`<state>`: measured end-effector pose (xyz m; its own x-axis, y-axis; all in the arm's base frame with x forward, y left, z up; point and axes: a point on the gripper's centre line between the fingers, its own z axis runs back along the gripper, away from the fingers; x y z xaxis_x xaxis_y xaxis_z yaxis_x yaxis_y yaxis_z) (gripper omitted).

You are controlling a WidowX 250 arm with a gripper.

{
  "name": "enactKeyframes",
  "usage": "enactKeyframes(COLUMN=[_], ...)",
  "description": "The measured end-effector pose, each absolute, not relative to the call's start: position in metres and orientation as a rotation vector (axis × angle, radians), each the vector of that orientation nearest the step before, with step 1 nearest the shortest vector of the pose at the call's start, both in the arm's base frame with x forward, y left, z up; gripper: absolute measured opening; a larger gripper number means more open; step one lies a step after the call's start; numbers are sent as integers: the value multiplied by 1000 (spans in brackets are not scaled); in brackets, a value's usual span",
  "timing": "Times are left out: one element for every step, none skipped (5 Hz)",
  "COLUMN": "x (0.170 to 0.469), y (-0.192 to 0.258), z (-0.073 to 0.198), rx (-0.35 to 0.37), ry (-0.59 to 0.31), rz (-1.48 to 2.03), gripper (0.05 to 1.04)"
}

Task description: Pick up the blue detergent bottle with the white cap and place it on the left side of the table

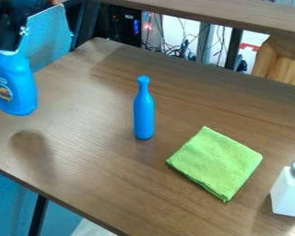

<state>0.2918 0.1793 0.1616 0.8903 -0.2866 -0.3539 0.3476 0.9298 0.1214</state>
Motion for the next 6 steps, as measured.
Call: enactKeyframes(x=[293, 291, 287, 286, 280, 269], y=[185, 196, 206, 212, 216, 221], z=[150, 140, 138, 134, 131, 129], rx=[194, 223, 227, 235, 198, 127], ry=[380, 418, 417, 398, 384, 332], rz=[-342, -312, -277, -257, -251, -260], gripper=[451, 451, 451, 451, 451, 451])
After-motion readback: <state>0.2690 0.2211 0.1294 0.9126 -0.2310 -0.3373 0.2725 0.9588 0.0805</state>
